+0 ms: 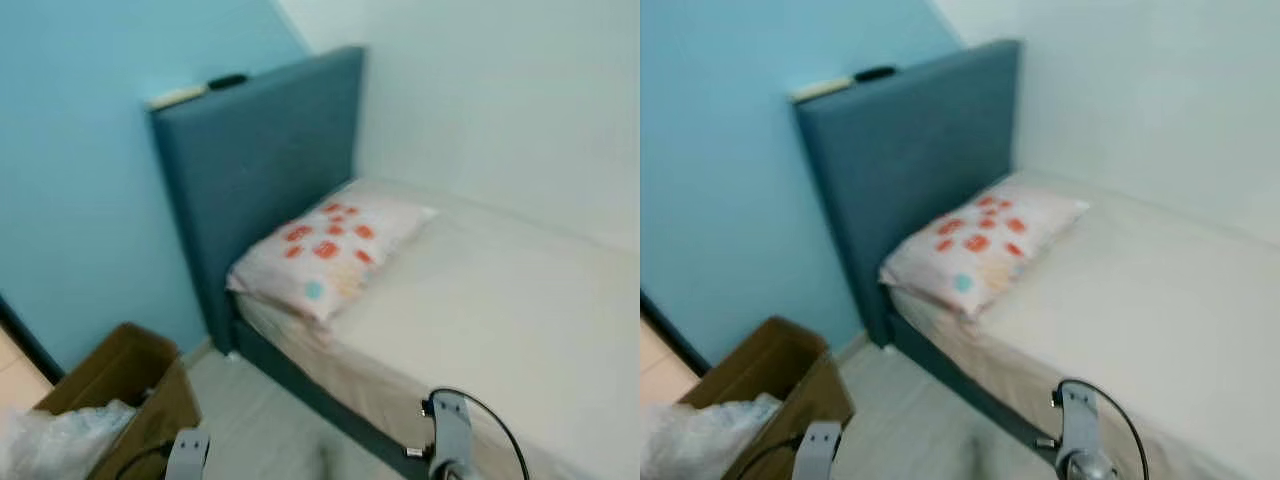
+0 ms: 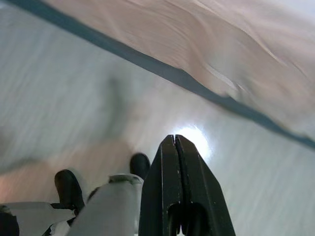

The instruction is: Clean up the room

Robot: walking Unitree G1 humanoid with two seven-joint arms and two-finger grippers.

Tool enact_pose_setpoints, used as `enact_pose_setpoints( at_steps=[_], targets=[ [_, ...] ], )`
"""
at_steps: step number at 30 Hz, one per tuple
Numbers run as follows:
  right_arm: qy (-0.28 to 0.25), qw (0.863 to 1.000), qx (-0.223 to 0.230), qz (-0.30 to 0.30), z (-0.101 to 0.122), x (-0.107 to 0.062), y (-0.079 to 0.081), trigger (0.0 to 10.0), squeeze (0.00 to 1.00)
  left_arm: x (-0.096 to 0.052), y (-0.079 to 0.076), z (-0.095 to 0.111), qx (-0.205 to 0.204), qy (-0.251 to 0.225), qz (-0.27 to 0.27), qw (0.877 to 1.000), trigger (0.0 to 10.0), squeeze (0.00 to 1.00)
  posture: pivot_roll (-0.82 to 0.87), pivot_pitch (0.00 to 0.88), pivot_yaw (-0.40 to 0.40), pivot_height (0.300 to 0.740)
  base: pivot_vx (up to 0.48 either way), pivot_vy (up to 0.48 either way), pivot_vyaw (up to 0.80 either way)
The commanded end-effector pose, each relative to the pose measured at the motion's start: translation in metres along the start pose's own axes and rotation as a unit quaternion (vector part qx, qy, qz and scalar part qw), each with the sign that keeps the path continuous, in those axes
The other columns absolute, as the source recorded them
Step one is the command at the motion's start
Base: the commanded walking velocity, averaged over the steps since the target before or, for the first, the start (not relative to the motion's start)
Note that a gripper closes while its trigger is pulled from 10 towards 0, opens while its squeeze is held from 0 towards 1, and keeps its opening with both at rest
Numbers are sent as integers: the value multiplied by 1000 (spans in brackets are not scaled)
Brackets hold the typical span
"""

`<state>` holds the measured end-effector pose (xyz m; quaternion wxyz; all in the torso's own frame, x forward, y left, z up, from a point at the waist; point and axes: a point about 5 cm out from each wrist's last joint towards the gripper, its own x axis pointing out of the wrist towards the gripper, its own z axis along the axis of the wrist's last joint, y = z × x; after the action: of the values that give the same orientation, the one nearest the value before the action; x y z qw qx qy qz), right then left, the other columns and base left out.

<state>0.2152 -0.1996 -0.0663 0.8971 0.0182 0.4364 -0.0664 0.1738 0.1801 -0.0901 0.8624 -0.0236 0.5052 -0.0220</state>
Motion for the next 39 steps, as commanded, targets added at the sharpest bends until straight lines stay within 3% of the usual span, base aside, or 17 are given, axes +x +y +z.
enact_pose_setpoints(
  at_steps=[1,24,30,39],
  targets=[
    [1,1000,1,1,0,0,2,10000,0,0,2,3,7,-5,1,1000,10000,0,-10,10,-13,721,-476,0,-763],
    [7,1000,3,-8,-3,0,0,10000,0,1,-2,4,16,-3,-6,1000,10000,0,-9,16,-10,721,-98,0,-756],
    [0,1000,6,-7,-1,0,1,10000,0,0,1,5,43,-2,3,999,10000,0,-10,14,-10,721,0,0,0],
    [-2,1000,10,-4,0,0,2,10000,0,0,5,5,44,2,7,999,10000,0,-8,8,-5,721,0,-480,0]
  ],
)
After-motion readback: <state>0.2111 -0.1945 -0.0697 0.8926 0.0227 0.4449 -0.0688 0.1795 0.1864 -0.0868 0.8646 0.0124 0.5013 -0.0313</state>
